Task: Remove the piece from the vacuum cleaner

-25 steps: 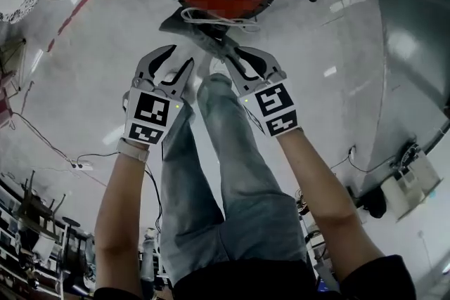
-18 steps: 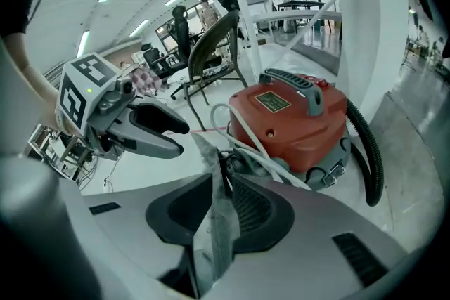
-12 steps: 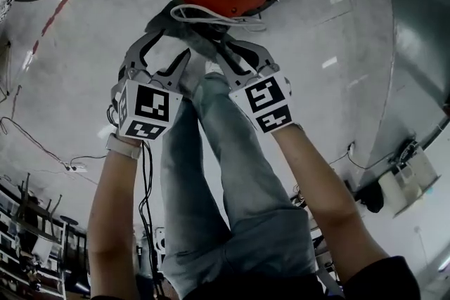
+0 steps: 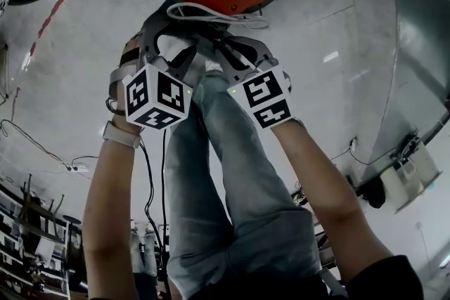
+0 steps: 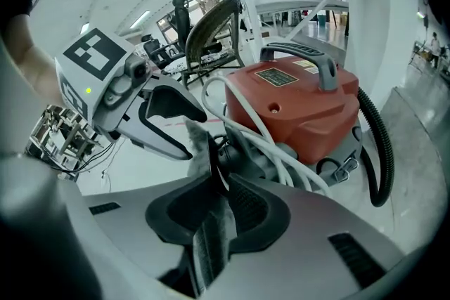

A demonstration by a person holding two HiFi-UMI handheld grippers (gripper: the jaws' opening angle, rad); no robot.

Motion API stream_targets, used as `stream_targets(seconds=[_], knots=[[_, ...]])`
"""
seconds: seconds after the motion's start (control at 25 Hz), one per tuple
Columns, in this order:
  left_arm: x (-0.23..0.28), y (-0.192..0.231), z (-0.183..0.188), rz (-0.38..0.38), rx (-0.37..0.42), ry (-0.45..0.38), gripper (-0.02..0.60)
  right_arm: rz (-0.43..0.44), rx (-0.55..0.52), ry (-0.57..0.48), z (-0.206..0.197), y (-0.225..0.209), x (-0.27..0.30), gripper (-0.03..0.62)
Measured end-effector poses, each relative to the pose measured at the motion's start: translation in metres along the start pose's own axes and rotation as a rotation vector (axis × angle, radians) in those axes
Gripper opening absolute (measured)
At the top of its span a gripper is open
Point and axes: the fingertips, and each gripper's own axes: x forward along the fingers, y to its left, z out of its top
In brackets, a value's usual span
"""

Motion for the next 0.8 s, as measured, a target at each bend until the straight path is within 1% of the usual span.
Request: stream_targets(seconds=[0.16,0.28,0.36,0.4,0.56,0.6,0.68,0.76,0.8], knots=[[0.009,-0.007,-0.004,-0.018,0.046,0.033,0.281,0.001,0.000,-0.005,0.000,0.001,0.002,0.092],[0.011,-0.006,-0.006,-0.026,0.024,0.044,0.279,0.006,-0.004,0.005,0.000,0.003,0.003,0.082],[0.011,-0.006,-0.008,-0.041,0.012,0.056,0.264,0.011,-0.013,0.011,0.001,0.003,0.004,0.074],[0.011,-0.007,-0.010,-0.047,0.019,0.066,0.253,0.011,-0.018,0.012,0.001,0.003,0.004,0.072],[0.013,-0.009,-0.017,-0.043,0.106,0.112,0.218,0.010,-0.033,0.008,0.001,0.003,0.004,0.064],[0.013,-0.010,-0.019,-0.035,0.125,0.121,0.208,0.009,-0.039,0.009,0.001,0.004,0.004,0.064],[0.015,-0.009,-0.021,-0.011,0.147,0.132,0.165,0.007,-0.051,0.012,0.000,0.004,0.004,0.061],[0.015,-0.006,-0.022,0.011,0.137,0.131,0.106,0.007,-0.053,0.013,0.000,0.004,0.004,0.060],[0.015,-0.006,-0.023,0.016,0.119,0.127,0.095,0.006,-0.052,0.014,0.000,0.004,0.004,0.060]])
